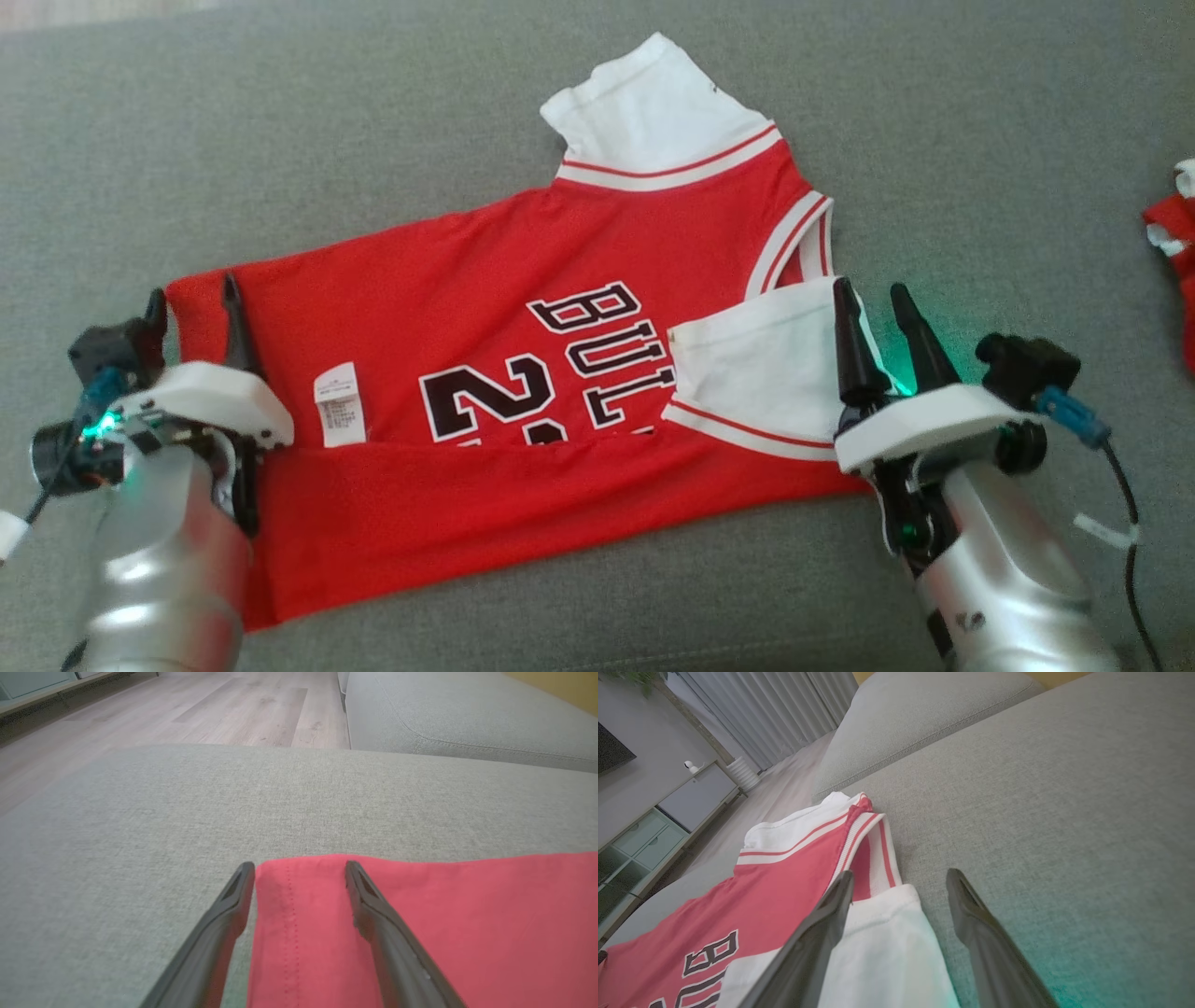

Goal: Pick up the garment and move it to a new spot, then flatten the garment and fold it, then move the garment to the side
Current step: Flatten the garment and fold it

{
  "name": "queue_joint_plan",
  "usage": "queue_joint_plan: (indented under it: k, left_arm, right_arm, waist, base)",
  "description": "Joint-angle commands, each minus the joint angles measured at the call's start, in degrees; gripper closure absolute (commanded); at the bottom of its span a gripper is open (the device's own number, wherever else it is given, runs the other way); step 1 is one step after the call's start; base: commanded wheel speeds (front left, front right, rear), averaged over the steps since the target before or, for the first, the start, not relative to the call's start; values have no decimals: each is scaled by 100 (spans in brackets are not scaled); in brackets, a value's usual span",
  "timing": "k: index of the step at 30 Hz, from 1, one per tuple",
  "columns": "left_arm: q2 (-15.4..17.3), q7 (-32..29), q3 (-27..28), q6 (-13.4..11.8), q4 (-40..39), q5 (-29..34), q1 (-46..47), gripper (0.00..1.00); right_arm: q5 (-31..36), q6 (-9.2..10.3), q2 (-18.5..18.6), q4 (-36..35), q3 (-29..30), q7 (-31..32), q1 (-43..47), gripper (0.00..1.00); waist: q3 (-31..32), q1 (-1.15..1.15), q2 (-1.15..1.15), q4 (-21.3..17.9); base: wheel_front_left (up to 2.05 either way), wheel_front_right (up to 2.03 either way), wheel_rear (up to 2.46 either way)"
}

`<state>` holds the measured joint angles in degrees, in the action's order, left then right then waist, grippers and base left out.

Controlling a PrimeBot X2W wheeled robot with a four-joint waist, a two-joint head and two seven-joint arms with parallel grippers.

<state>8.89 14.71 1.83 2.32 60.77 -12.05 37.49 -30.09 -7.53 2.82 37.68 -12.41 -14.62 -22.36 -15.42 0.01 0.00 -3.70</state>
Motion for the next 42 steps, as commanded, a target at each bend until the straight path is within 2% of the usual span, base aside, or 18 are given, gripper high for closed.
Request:
queue_joint_plan:
  k: [1,4,5,6,8,9,13,18,26,31,34,38,42]
  left_arm:
    - [290,29,177,8,-34,-2,225,0]
    - [341,29,98,-13,159,78,353,0]
    - [341,29,84,-45,235,93,374,4]
    - [333,29,69,-66,325,103,389,39]
    - [305,29,59,-88,404,99,426,82]
    - [284,29,45,-87,414,104,433,100]
    - [170,29,9,-74,323,110,447,100]
    - [-21,29,-85,-41,-179,201,468,100]
    - [-430,29,-425,142,-726,369,665,100]
    - [-557,29,-667,257,-811,354,809,100]
    - [-592,29,-867,312,-864,275,888,100]
    - [-599,29,-1350,374,-987,-160,906,100]
    - [-600,29,-1769,299,-1077,-532,896,100]
  right_arm:
    - [47,4,6,-204,-99,-38,-268,0]
    - [108,4,6,-152,-224,-11,-489,0]
    - [144,4,6,-142,-248,-2,-600,0]
    - [160,4,6,-131,-272,22,-717,0]
    - [206,4,6,-102,-292,70,-966,0]
    - [225,4,6,-75,-289,104,-1089,0]
    - [320,4,7,84,-267,271,-1542,0]
    - [645,4,74,477,-231,609,-2188,0]
    - [1340,4,343,1602,-125,1597,-3512,0]
    - [1756,4,542,2235,72,1975,-4037,0]
    - [2055,4,667,2635,135,2242,-4325,0]
    - [2378,4,769,3068,343,2435,-4565,0]
    - [2685,4,786,3298,571,2453,-4624,0]
  waist:
    - [-125,-1,0,-36]
    - [-219,-1,0,-29]
    - [-237,-1,0,-19]
    - [-248,-1,0,-8]
    - [-265,-1,0,36]
    - [-267,-1,0,71]
    - [-276,-1,0,250]
    - [-375,-1,0,548]
    - [-708,-1,0,1200]
    - [-866,-1,0,1580]
    - [-964,-1,0,1803]
    - [-1049,-1,0,1963]
    - [-1069,-1,0,2023]
  base:
    - [0,0,0]
    - [0,0,0]
    - [0,0,0]
    - [0,0,0]
    - [0,0,0]
    - [0,0,0]
    - [0,0,0]
    - [0,0,0]
    - [0,0,0]
    - [0,0,0]
    - [0,0,0]
    - [0,0,0]
    - [0,0,0]
